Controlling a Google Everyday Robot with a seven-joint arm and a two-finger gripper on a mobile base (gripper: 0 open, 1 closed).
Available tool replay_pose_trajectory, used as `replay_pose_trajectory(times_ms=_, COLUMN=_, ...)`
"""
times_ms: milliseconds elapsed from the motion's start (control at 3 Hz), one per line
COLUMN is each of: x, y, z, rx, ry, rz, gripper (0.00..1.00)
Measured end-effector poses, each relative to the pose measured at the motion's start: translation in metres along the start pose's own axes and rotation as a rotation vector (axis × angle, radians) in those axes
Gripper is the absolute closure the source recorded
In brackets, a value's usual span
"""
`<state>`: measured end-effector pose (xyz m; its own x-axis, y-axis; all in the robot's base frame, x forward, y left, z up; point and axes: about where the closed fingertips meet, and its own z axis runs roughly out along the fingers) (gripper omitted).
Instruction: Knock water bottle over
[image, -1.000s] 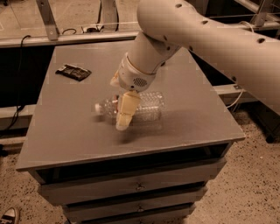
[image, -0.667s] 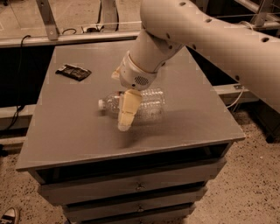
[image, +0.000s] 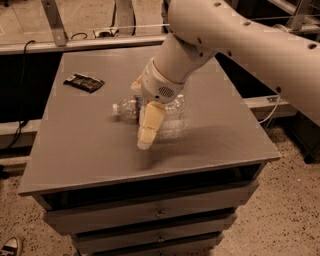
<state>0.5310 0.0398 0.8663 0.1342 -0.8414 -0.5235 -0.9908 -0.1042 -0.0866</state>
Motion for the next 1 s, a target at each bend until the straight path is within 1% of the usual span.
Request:
replay_pose_trajectory(times_ms=333, x=0.013, y=-0.003, z=-0.010, rx=-0.001, ry=-0.056, rz=0.047, gripper=0.00)
replay_pose_trajectory(times_ms=667, x=0.045, y=-0.014, z=-0.042, rx=0.041, ry=-0.128, rz=0.116, gripper=0.00)
replay_pose_trajectory(times_ms=1000, x=0.080, y=-0.026, z=-0.090, rx=0.122, ry=-0.166, rz=0.166, gripper=0.00)
